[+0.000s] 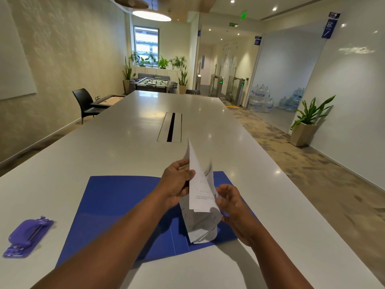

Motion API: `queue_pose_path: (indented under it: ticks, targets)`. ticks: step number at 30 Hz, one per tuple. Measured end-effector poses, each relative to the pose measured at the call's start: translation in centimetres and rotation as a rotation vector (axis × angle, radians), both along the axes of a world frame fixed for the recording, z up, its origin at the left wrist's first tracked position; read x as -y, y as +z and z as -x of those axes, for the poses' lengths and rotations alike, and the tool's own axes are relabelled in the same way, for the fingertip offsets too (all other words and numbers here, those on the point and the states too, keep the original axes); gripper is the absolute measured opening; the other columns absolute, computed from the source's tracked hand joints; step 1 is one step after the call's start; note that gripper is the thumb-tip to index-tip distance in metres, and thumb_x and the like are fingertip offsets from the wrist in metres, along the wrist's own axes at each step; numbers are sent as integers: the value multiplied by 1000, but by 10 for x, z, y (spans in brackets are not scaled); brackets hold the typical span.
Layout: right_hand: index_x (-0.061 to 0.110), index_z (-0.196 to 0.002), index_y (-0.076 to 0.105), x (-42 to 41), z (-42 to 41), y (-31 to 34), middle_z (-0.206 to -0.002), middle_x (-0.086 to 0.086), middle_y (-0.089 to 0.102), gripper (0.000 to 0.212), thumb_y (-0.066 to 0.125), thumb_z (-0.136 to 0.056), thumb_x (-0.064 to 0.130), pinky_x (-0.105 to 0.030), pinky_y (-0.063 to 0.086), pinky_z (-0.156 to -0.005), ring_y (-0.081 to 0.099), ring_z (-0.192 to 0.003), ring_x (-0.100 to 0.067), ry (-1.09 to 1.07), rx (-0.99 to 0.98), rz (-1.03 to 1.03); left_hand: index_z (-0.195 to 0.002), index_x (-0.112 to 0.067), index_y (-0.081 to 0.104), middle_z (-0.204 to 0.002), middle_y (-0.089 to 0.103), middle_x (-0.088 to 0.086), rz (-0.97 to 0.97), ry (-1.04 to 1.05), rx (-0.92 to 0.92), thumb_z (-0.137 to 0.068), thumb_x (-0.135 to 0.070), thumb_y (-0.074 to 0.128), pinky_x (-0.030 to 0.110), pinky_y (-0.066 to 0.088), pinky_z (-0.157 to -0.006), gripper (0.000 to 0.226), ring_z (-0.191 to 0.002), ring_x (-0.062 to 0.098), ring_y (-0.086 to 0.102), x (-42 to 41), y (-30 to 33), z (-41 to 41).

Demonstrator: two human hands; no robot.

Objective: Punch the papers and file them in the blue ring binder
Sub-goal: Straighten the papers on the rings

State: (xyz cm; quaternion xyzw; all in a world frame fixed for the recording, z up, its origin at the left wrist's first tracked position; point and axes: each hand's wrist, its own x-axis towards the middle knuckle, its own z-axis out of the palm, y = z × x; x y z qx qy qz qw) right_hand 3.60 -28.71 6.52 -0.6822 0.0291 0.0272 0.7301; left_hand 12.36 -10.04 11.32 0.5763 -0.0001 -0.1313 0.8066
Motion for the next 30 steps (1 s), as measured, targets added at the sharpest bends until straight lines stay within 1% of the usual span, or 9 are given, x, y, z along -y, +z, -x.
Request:
queue_pose_path:
  ticks: [4, 7, 11, 13, 16, 18, 22, 26, 30]
  targets:
    - [51, -138, 37, -7, -2, -14, -143, 21, 45, 99, 97, -59, 50, -30, 63, -84, 52, -129, -12, -62, 78, 132, -128, -22, 60, -119, 74, 6, 11, -53, 21, -95, -14, 69, 39, 63, -77, 35, -103, 26, 72, 7, -13, -3]
    - [46, -137, 42, -1, -9, -26, -143, 13, 48, 73, 84, -84, 16, -44, 63, -90, 55, -128, -20, -202, 73, 109, -121, -25, 64, -112, 77, -2, -68, -40, 78, -97, -23, 67, 28, 59, -73, 24, -97, 19, 73, -1, -29, -7]
    - [41, -127, 54, 3, -12, -32, -136, 9, 59, 44, 75, -89, 45, -49, 59, -98, 63, -115, -15, -281, 29, 13, -129, -25, 62, -122, 64, -6, -562, 33, 271, -99, -15, 62, 10, 50, -73, 31, -94, 6, 59, -16, -69, -8]
    - [35, -128, 58, 6, -13, -33, -131, 10, 63, 61, 72, -78, 69, -51, 54, -104, 61, -117, -14, -350, -1, 8, -139, -17, 56, -136, 53, -3, -745, 3, 358, -98, -10, 62, 17, 46, -95, 42, -111, 8, 53, -20, -89, -6]
    - [31, -134, 53, 14, -17, -37, -128, 6, 63, 59, 73, -86, 59, -45, 54, -98, 61, -116, -18, -461, -9, 35, -152, -15, 39, -148, 38, -7, -802, -136, 436, -101, -13, 59, 29, 29, -119, 55, -138, 14, 38, -23, -111, 0]
    - [36, -138, 45, 23, -19, -40, -125, 8, 59, 58, 78, -90, 37, -35, 55, -85, 61, -111, -15, -526, -23, 50, -159, -16, 24, -158, 29, -8, -834, -186, 422, -104, -23, 54, 23, 18, -119, 63, -148, 11, 25, -24, -120, 2]
    - [31, -147, 38, 44, -23, -48, -125, -3, 55, 70, 68, -91, 1, -39, 59, -80, 62, -103, -23, -657, -120, 141, -162, -16, 14, -168, 10, -4, -918, -204, 471, -106, -34, 49, 19, 8, -118, 69, -155, 12, 9, -22, -129, 3]
    - [25, -139, 46, 60, -25, -55, -111, 2, 59, 56, 65, -91, 1, -31, 55, -66, 61, -89, -10, -711, -164, 139, -162, -15, 17, -169, 10, 0, -1051, -233, 535, -103, -45, 51, 34, 14, -126, 74, -155, 20, 13, -19, -139, 2]
    - [17, -107, 63, 69, -28, -65, -105, -1, 67, 21, 70, -89, 8, -28, 51, -58, 64, -84, -14, -728, -237, 210, -160, -23, 26, -169, 17, 1, -1249, -266, 551, -98, -58, 50, 44, 20, -124, 75, -151, 28, 20, -16, -145, -3]
